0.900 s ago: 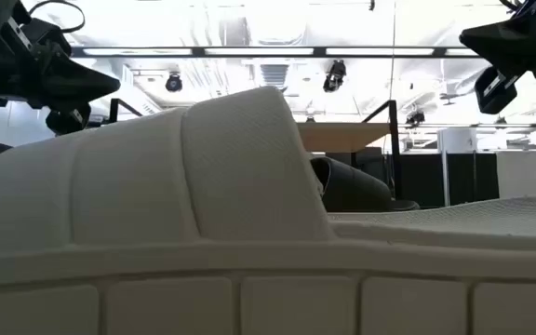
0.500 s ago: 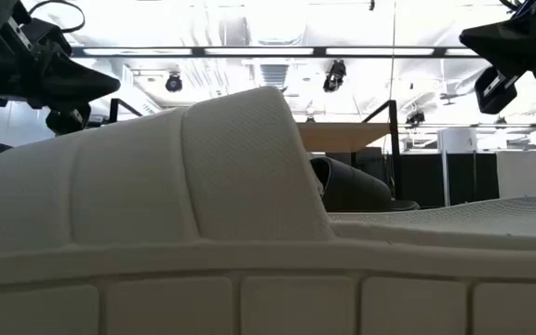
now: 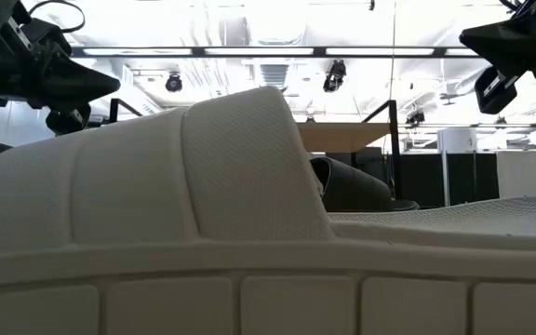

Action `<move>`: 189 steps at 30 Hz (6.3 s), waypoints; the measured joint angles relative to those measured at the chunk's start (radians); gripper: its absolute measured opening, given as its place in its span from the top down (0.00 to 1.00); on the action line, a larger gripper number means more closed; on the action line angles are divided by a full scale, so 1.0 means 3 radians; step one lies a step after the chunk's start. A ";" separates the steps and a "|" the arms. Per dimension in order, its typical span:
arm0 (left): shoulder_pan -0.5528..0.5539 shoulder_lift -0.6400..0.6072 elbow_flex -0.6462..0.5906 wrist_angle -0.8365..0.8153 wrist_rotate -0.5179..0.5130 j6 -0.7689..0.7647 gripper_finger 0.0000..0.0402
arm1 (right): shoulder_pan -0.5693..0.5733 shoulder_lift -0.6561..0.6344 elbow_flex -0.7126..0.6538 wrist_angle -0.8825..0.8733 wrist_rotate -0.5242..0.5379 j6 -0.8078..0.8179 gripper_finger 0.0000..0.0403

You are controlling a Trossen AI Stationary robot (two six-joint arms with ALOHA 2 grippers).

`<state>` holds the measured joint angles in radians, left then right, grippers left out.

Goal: Pick and place slides into the shelf

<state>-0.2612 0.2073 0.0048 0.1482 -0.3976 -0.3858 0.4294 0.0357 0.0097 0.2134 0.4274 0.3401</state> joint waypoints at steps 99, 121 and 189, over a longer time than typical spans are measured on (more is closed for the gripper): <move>0.0000 -0.0001 0.0001 0.0098 0.0000 -0.0056 1.00 | -0.0070 0.2745 0.2391 0.0278 0.0165 0.0314 0.98; -0.0002 -0.0042 -0.0001 0.2449 0.0642 -0.1319 1.00 | -0.0132 0.4932 0.5072 0.0179 0.0239 0.0571 0.98; -0.0001 -0.0041 0.0125 -0.0182 0.2308 -0.0311 1.00 | -0.0084 0.7063 0.6747 -0.5383 -0.0529 0.4404 0.58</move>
<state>-0.2615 0.1950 0.0422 0.0937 0.2947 -0.4792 0.4042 2.1545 2.0337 -1.4013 0.2687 1.6613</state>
